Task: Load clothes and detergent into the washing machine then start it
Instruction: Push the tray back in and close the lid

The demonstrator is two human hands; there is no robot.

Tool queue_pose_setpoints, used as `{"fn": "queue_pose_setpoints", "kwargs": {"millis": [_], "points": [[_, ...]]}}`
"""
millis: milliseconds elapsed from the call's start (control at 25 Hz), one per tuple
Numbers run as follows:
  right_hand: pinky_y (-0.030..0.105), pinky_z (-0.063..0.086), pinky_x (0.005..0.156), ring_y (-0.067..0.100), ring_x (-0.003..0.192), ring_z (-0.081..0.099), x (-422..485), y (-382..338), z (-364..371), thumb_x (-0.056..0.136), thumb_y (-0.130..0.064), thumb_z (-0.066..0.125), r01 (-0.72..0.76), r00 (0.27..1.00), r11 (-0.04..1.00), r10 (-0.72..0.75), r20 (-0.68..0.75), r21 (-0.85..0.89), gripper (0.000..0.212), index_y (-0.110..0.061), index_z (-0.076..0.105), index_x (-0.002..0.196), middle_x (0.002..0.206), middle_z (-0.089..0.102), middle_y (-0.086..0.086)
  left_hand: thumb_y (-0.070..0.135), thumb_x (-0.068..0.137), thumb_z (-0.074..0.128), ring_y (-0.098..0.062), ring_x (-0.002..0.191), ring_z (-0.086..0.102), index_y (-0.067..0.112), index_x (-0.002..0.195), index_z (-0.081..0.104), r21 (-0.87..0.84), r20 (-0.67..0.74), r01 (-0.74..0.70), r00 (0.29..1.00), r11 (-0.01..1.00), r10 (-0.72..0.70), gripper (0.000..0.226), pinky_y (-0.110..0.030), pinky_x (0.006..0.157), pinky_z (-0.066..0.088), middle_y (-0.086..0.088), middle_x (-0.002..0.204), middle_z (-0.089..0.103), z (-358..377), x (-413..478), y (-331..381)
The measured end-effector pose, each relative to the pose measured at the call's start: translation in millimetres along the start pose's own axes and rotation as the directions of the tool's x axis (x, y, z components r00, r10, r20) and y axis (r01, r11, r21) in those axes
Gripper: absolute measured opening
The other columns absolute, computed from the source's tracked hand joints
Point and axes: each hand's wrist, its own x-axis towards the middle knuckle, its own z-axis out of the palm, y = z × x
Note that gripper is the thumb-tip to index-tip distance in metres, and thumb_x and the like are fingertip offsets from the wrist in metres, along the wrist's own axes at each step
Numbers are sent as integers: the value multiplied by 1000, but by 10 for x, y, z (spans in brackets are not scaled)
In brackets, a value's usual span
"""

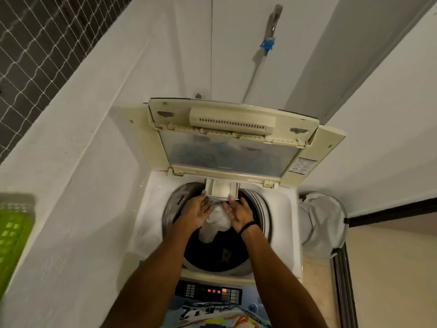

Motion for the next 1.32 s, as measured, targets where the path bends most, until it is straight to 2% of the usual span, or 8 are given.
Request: {"fn": "queue_pose_setpoints", "kwargs": {"millis": [120,280,480,600,760,1040,1200,1320], "points": [[35,59,83,23,88,67,146,0,36,91,4,63,4,999,1000,-3,-47,28,76,-13,25,154,106,68,15,19,96,61,-22,99,66,5,122,62,-28,18,9,1000,1000,-9,29,-33,84,54,-14,113,69,-15,233,18],[27,62,72,25,90,67,297,36,18,90,5,65,25,999,1000,-25,-45,-14,65,-3,36,148,115,66,19,6,96,57,-25,112,63,-5,133,53,-12,33,5,999,1000,-4,39,-31,93,53,-20,134,59,-52,433,-46],[26,61,70,23,88,70,373,49,42,88,3,67,58,996,996,-62,-70,-61,57,5,44,141,118,66,21,2,93,61,-21,108,65,-7,122,58,-55,-3,-29,1000,998,29,30,-26,81,56,-17,118,66,23,486,-20],[26,61,69,20,80,71,384,14,102,89,3,66,71,995,996,-75,-60,-60,57,7,43,141,104,69,15,-1,92,62,-22,112,63,-6,118,61,-66,-33,-35,999,997,32,27,-30,89,54,-16,120,65,103,482,39],[29,61,77,21,81,66,366,-63,166,92,6,60,69,996,997,-71,-48,-34,51,6,42,139,100,67,10,-7,93,56,-23,125,56,-7,124,57,-80,-48,-31,998,996,27,31,-37,105,47,-12,122,62,157,473,68],[31,61,81,19,81,71,394,-101,198,89,0,68,30,997,995,-37,-72,-91,42,13,54,126,87,73,7,3,91,65,-21,122,59,-3,116,63,-51,-62,-45,997,998,41,26,-27,90,53,-12,129,64,258,511,131],[36,53,100,24,101,69,423,-144,253,88,1,69,13,997,997,-19,-71,-82,42,12,56,126,97,72,9,6,91,67,-22,123,59,-3,122,60,-36,-55,-55,997,998,53,33,-28,89,53,-13,129,63,337,500,213],[37,52,100,29,111,67,427,-142,259,87,4,69,6,997,997,-11,-75,-73,43,13,55,126,96,72,10,6,91,66,-22,125,57,-4,125,59,-9,-61,-54,997,999,53,36,-29,92,52,-13,131,62,333,506,214]]}}
